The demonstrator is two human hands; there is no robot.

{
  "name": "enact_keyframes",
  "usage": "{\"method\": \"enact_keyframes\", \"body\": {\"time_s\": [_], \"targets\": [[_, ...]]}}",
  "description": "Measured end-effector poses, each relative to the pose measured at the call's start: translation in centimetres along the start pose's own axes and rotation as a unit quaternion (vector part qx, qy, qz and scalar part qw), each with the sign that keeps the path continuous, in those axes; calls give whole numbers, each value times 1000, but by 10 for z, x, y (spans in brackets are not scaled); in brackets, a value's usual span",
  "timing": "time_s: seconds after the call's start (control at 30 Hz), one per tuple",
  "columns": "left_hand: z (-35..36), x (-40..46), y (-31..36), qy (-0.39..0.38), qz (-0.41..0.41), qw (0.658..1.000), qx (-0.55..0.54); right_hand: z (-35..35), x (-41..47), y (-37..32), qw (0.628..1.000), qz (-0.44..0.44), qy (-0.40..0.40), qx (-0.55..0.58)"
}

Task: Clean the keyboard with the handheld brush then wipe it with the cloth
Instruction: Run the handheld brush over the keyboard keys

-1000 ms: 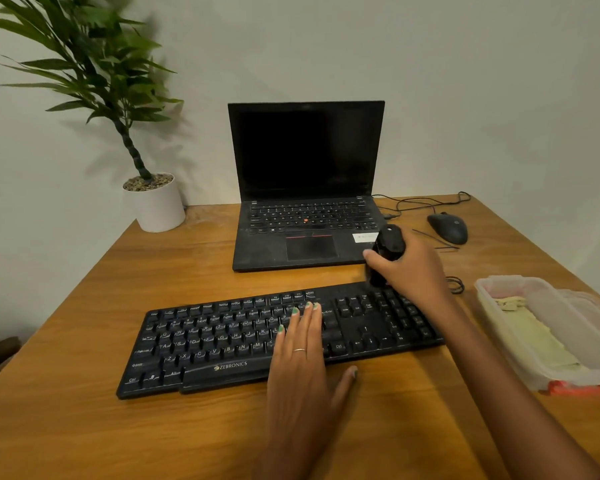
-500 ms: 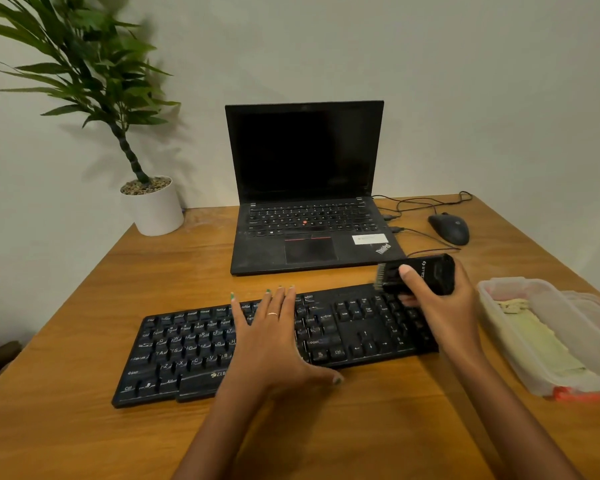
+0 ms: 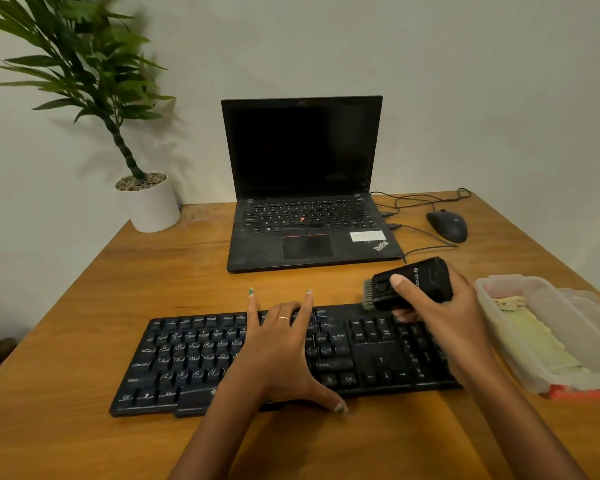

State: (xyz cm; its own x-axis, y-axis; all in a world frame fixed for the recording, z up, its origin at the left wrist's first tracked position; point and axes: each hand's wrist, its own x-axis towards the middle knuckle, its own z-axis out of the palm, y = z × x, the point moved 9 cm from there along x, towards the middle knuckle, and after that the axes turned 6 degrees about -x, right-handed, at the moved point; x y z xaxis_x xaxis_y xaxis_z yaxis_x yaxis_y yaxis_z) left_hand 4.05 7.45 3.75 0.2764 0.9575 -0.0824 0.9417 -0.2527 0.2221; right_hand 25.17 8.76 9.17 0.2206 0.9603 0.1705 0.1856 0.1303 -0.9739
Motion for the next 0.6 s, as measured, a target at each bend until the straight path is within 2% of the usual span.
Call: {"method": "enact_keyframes", "body": {"time_s": [0.1,0.27,0.47,0.6], "targets": [[2,-11,6,44,11,999,-10,13,0,-1,999,0,-41,-19],[-2,-34,7,139,-32,990,-20,41,1,4,993,-2,-89,-77],[16,-49,5,153,-45,986,-58,70,5,6,987,-25,-81,-133],[13,-52,3,158,-64,983,-72,74,15,-1,961,-6,-156,-228]]}}
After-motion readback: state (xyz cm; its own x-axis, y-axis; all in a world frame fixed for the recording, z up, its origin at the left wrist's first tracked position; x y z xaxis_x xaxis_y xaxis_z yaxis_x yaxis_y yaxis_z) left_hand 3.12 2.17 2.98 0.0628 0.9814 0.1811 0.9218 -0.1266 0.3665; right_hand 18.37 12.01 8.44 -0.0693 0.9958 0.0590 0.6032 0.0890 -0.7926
